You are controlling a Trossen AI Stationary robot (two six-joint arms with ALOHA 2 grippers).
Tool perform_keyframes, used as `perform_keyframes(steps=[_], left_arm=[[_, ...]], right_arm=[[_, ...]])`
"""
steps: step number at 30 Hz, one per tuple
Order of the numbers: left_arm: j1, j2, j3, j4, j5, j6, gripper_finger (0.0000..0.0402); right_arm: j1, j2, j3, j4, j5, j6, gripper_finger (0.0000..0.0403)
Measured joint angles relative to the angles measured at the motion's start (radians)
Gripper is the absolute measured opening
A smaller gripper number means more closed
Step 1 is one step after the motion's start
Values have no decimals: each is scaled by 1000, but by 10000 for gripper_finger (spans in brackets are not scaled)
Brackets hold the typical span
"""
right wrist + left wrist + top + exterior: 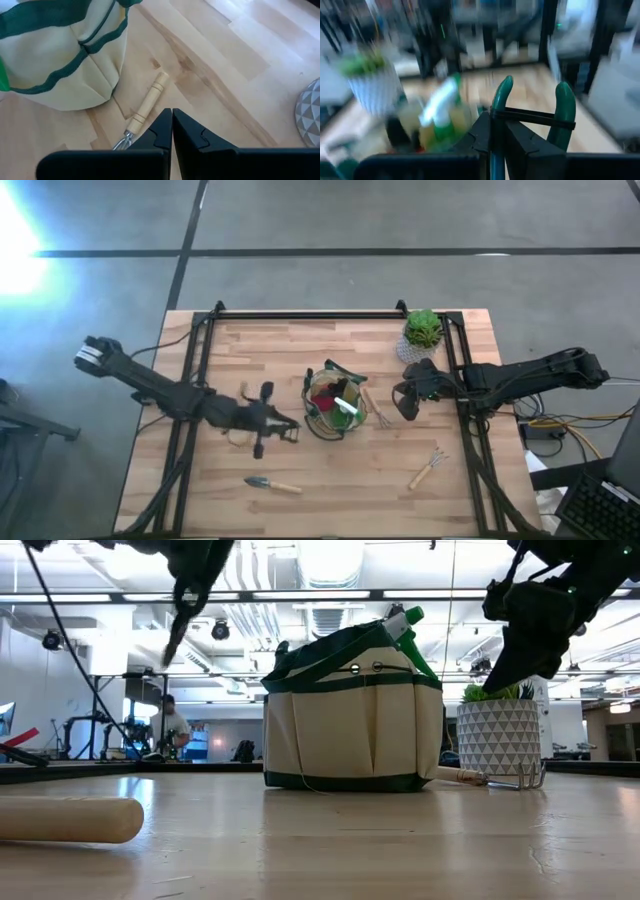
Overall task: Pick & Place Garden tools in Gardening bag
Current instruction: Put the green fruit pruner into the light brown gardening bag
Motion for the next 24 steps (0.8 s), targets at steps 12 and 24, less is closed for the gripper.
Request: perform_keyframes(steps=[12,24], left_arm=[[67,-82,-315,804,-3,52,27],[95,-63,-301,800,1,83,27]], right_arm=[[0,0,-1,74,27,-70,8],[0,0,-1,153,57,-126,8]])
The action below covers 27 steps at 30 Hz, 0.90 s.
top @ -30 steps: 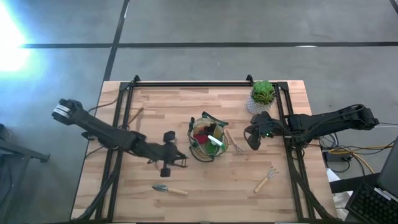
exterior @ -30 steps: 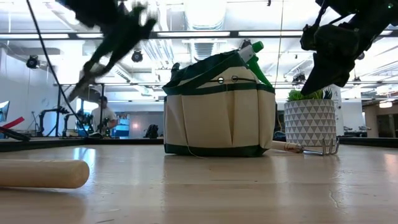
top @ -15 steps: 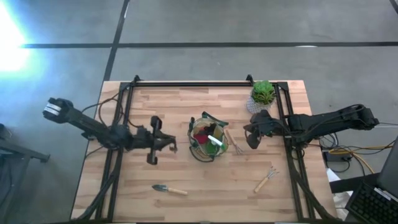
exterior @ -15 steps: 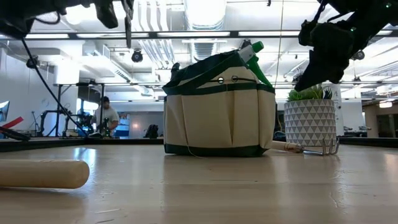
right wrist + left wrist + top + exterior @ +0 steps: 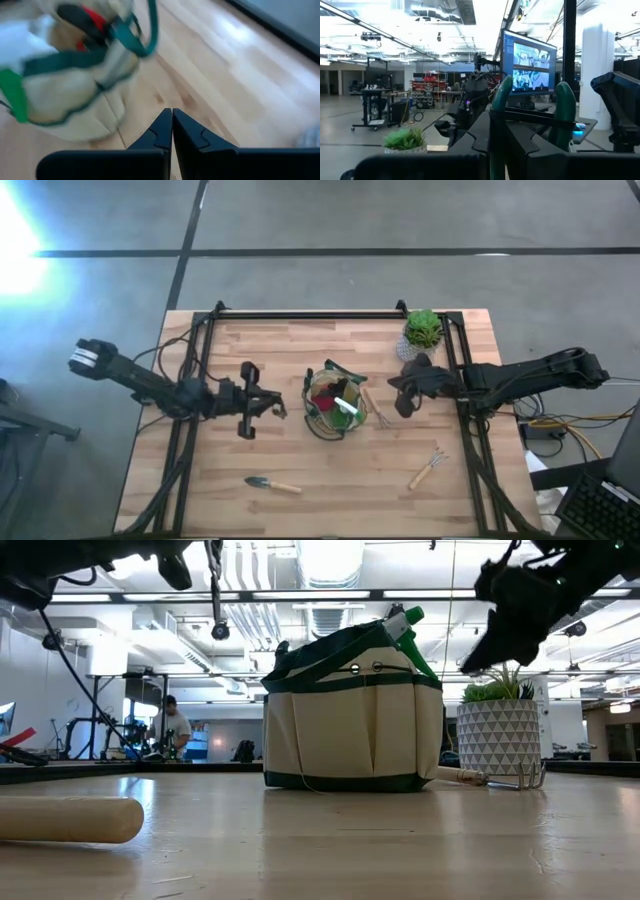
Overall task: Pick & Place Garden tools in Gardening bag
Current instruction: Put the green fruit pruner into the light brown gardening bag
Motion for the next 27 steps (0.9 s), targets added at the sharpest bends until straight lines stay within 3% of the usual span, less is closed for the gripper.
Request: perform_keyframes(steps=[6,12,23,27], left_arm=[[47,27,49,-3,0,10,27],[107,99,155,-111,21,8,27],[245,381,398,-150,203,-1,27],[298,446,459,-152,316,-49,27]], right_arm=[[0,0,0,148,-4,-104,8],[0,0,0,152,-5,-107,8],[0,0,0,167,-6,-161,8],[0,0,0,186,-7,-182,8]])
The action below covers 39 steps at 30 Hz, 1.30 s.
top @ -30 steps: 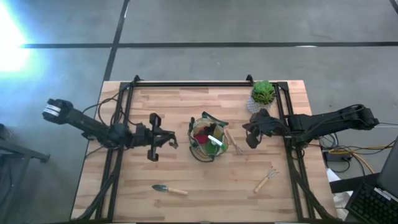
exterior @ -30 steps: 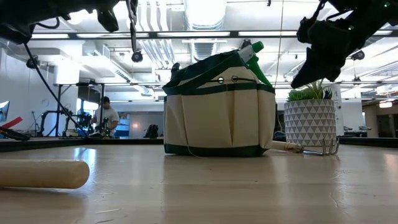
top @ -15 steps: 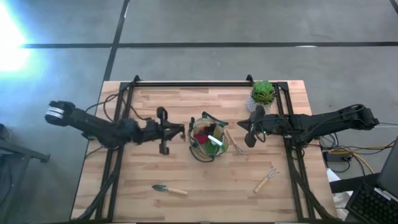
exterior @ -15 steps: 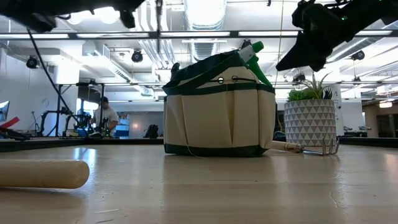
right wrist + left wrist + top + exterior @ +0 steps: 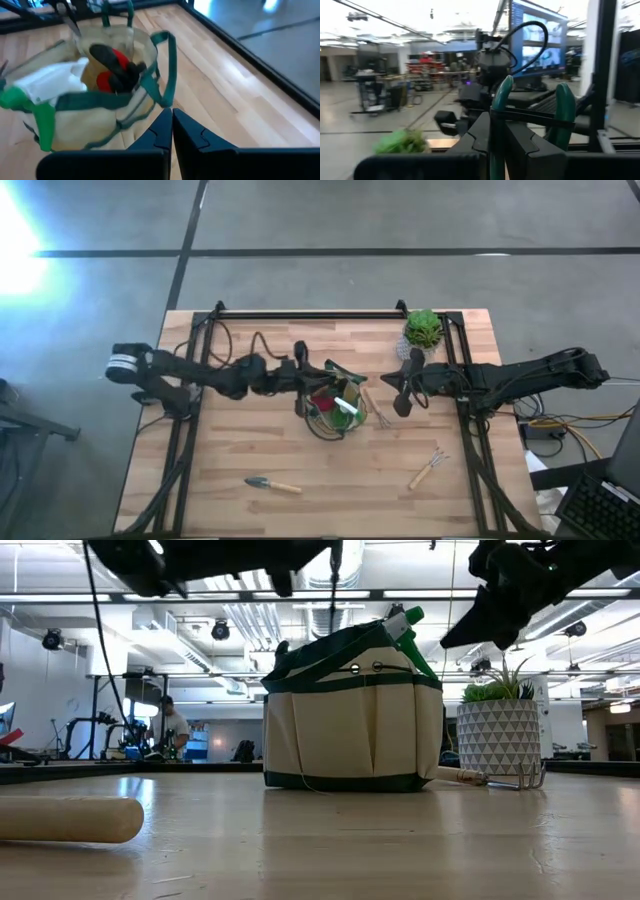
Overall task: Pick & Place Garden tools in Gardening bag
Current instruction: Put the green fruit pruner into the light brown gardening bag
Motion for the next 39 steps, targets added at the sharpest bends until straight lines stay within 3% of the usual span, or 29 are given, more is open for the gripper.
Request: perform_keyframes(steps=[3,9,17,21,27,33,39], left_arm=[[27,32,28,3,66,-27,27],[56,52,54,4,101,-32,27],[106,45,55,4,122,-34,27],[130,47,59,2,178,-79,27],[155,48,70,3,367,-131,27],[162,48,82,2,380,-152,27],[162,48,93,3,376,-152,27]], right_arm=[[0,0,0,70,-1,-42,8],[0,0,0,321,-14,-86,8],[5,1,0,498,-212,-128,18],[28,22,0,578,-217,-161,49],[32,99,0,692,-212,-232,106],[37,226,7,831,-235,-304,136],[40,345,77,873,-159,-334,133]])
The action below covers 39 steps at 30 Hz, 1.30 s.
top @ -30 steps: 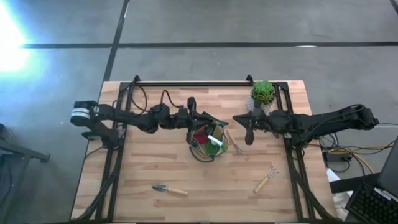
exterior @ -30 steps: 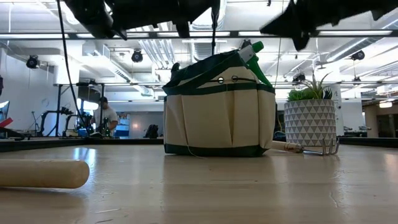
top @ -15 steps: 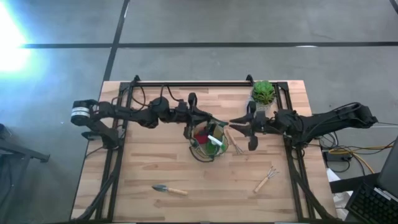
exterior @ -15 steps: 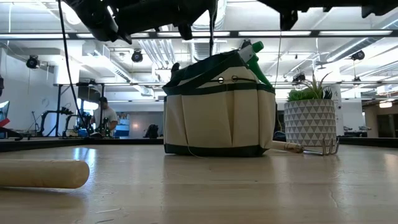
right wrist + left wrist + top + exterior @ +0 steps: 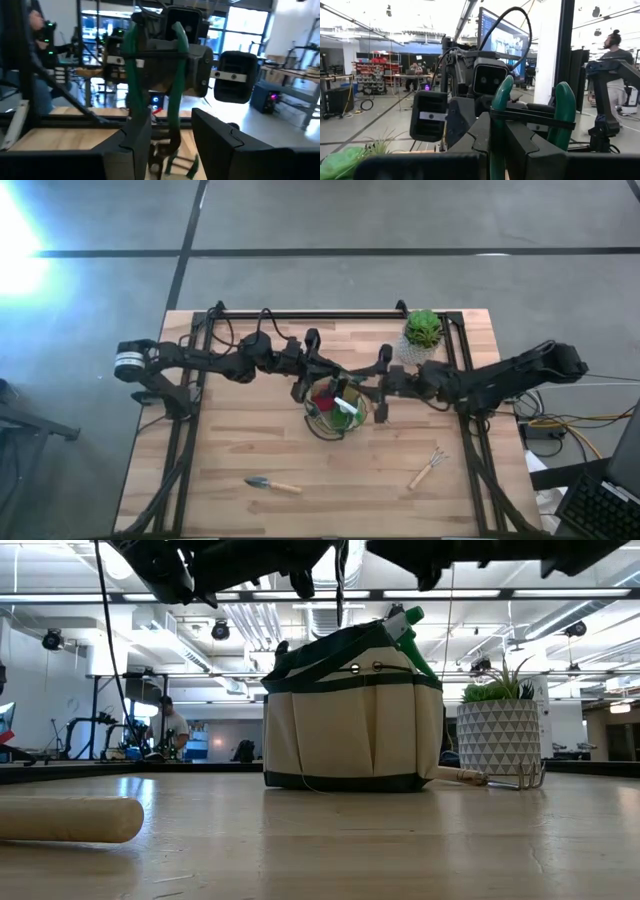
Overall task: Pick & Place Garden tools in Gardening bag
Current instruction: Put the green fruit pruner into the light brown gardening bag
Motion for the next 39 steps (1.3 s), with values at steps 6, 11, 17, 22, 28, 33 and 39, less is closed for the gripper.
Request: perform_keyframes(steps=[6,11,17,22,28,33,39], left_arm=[[1,-1,-2,-1,0,3,27],[-1,-1,-2,5,-3,-1,27],[-1,-1,-4,4,4,-4,27],[-2,0,-4,-4,6,-6,27],[-2,2,3,-3,8,-4,27],[-2,2,6,-1,7,-3,27],[-2,2,6,2,7,-3,27]], right_arm=[[1,100,108,-14,44,-7,117],[2,130,161,-49,79,-3,107],[3,116,157,-65,120,23,96],[3,117,157,-77,124,30,95],[3,125,157,-74,126,51,95],[2,126,157,-71,132,53,95],[1,126,156,-48,133,53,79]])
